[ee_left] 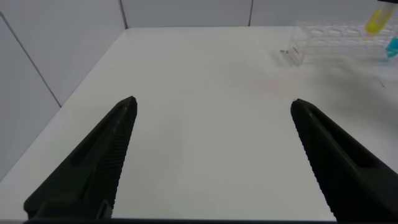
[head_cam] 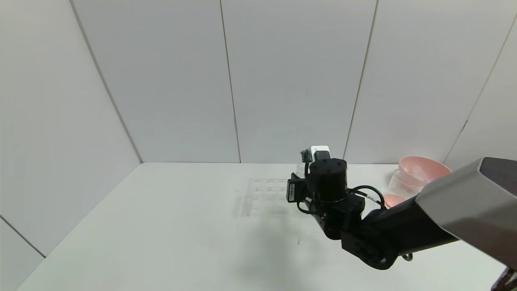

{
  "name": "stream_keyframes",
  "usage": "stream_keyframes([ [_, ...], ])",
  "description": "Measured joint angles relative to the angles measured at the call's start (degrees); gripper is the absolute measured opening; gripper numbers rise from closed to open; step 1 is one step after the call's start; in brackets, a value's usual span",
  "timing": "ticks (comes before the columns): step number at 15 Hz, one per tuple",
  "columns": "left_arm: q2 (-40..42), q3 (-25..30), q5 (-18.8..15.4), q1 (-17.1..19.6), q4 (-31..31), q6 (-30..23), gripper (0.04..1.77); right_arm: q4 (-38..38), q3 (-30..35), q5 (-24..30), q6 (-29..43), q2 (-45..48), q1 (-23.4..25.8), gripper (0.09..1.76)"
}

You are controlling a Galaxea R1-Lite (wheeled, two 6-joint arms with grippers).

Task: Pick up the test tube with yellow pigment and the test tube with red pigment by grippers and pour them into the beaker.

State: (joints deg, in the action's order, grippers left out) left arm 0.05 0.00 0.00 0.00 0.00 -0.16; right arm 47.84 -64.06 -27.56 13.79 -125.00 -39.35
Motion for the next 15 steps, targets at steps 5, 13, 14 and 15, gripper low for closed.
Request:
stream_keyframes([
  [5, 0.00, 0.00, 0.00, 0.00, 0.00, 0.00, 1.76, -1.15, 0.01, 2.28, -1.21, 7.67, 3.46, 0.52],
  [13, 0.00, 0.00, 0.00, 0.00, 0.00, 0.00, 1.76, -3.94, 6.31, 26.67, -10.67, 20.10, 31.09, 0.52],
  [14, 0.00, 0.00, 0.00, 0.00, 0.00, 0.00, 1.76, -3.55, 6.99, 32.62, -13.19, 20.65, 36.66, 0.52],
  [15, 0.00, 0.00, 0.00, 0.00, 0.02, 0.00, 1.76, -2.93, 7.34, 37.94, -15.62, 20.74, 41.67, 0.52],
])
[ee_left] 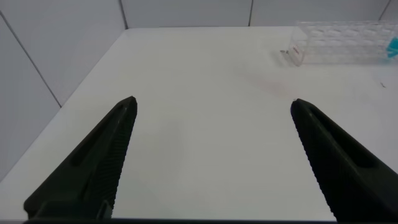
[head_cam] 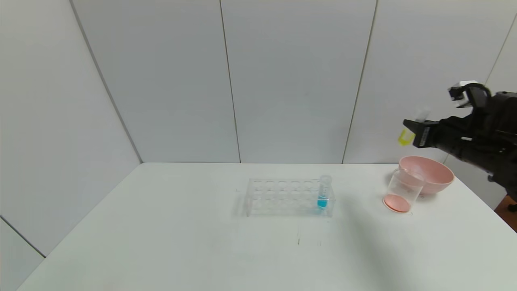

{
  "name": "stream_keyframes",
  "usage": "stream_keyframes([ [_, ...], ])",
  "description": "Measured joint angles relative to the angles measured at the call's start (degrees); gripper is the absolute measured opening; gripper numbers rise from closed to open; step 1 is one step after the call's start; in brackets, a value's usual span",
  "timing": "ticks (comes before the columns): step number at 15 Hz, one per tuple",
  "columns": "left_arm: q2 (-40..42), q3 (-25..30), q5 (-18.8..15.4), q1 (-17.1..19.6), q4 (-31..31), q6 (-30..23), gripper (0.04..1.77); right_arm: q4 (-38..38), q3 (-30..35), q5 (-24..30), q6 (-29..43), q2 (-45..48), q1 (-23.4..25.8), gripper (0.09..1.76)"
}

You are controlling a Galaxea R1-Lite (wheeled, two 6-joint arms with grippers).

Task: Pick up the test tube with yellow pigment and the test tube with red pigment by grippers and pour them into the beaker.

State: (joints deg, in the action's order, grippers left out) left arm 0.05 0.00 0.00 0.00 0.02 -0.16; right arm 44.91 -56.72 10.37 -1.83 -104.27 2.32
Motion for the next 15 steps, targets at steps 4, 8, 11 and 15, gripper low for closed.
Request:
stream_keyframes([
  [4, 0.00, 0.00, -0.02, 0.00, -0.02, 0.00, 1.76, 6.57, -0.09, 13.02, -16.37, -4.33, 14.52, 0.52],
  [8, 0.00, 0.00, -0.02, 0.00, -0.02, 0.00, 1.76, 15.23, 0.26, 18.97, -30.95, -10.01, 17.63, 0.52],
  [11, 0.00, 0.00, 0.00, 0.00, -0.02, 0.02, 1.76, 15.65, 0.83, 23.42, -44.80, -12.35, 18.08, 0.52],
  [15, 0.00, 0.00, 0.00, 0.00, -0.02, 0.00, 1.76, 15.36, 1.44, 26.95, -56.69, -14.06, 18.35, 0.52],
])
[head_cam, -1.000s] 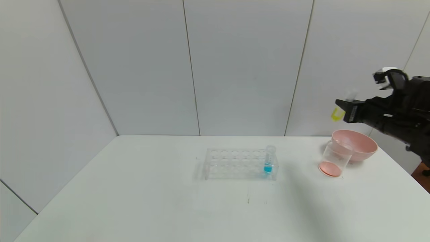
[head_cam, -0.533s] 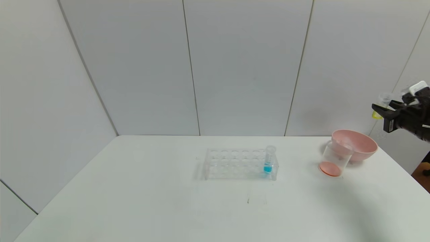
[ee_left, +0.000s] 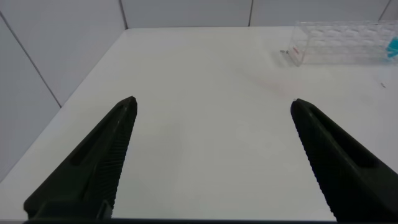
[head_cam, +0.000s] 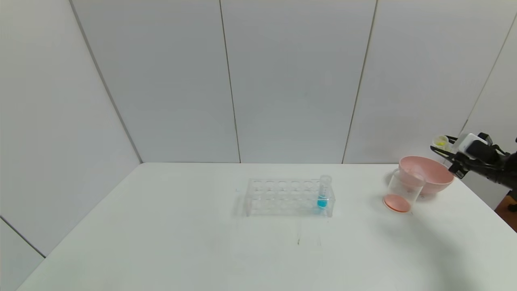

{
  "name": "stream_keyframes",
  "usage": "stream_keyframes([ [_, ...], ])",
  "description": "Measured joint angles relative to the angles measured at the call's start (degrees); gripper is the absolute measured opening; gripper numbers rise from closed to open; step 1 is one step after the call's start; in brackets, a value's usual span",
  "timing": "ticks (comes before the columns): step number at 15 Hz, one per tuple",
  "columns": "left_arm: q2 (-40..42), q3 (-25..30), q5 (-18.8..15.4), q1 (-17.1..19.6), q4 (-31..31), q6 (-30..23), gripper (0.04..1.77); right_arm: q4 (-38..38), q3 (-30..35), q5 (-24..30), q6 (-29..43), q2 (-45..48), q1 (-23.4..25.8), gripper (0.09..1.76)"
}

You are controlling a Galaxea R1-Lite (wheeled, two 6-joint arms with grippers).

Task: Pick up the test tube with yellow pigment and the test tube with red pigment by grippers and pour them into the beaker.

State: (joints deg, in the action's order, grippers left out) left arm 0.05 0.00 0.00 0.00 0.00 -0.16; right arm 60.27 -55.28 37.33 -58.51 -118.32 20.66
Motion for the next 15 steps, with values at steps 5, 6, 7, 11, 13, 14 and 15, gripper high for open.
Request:
stream_keyframes([
  [5, 0.00, 0.00, 0.00, 0.00, 0.00, 0.00, 1.76, 0.30, 1.77, -0.05, -16.48, -0.59, -0.52, 0.52],
  [6, 0.00, 0.00, 0.00, 0.00, 0.00, 0.00, 1.76, 0.40, 2.12, 0.02, -19.58, -0.59, -0.72, 0.52],
  [7, 0.00, 0.00, 0.00, 0.00, 0.00, 0.00, 1.76, 0.55, 2.65, 0.09, -22.50, -0.56, -0.85, 0.52],
  [11, 0.00, 0.00, 0.00, -0.02, 0.00, 0.00, 1.76, 2.77, 3.94, 0.17, -29.78, -0.37, -1.88, 0.52],
  [13, 0.00, 0.00, 0.00, -0.02, 0.00, 0.00, 1.76, 4.32, 4.21, 0.13, -32.88, -0.34, -2.58, 0.52],
  [14, 0.00, 0.00, -0.02, -0.02, 0.00, 0.00, 1.76, 5.19, 4.33, 0.02, -34.90, -0.34, -2.86, 0.52],
  [15, 0.00, 0.00, 0.00, 0.00, 0.00, 0.00, 1.76, 5.66, 4.52, -0.13, -36.08, -0.32, -3.02, 0.52],
])
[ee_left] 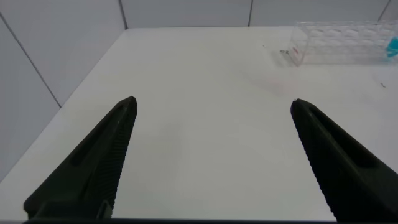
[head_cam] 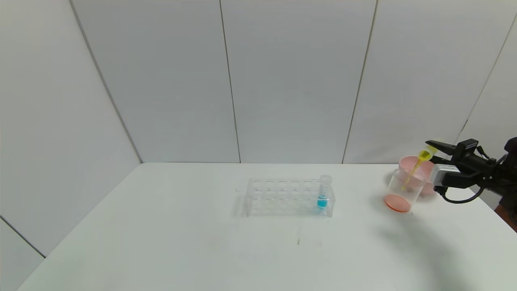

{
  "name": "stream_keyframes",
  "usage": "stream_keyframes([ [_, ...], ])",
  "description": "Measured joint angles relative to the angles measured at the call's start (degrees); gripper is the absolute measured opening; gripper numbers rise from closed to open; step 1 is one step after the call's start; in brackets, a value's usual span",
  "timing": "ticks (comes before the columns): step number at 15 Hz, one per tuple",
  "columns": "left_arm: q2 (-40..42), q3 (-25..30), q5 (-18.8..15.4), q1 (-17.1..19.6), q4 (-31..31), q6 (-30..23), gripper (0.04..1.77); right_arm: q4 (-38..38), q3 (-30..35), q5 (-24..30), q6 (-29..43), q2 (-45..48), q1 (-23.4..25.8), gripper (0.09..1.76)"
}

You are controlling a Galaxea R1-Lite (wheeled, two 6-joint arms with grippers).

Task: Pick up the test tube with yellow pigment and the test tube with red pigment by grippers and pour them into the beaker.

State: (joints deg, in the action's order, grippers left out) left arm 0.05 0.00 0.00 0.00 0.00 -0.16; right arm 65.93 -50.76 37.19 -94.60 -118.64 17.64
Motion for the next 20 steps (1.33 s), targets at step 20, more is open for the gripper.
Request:
stream_keyframes([
  [20, 0.00, 0.00, 0.00, 0.00, 0.00, 0.00, 1.76, -1.88, 0.21, -5.28, -3.66, 0.59, -0.74, 0.52],
])
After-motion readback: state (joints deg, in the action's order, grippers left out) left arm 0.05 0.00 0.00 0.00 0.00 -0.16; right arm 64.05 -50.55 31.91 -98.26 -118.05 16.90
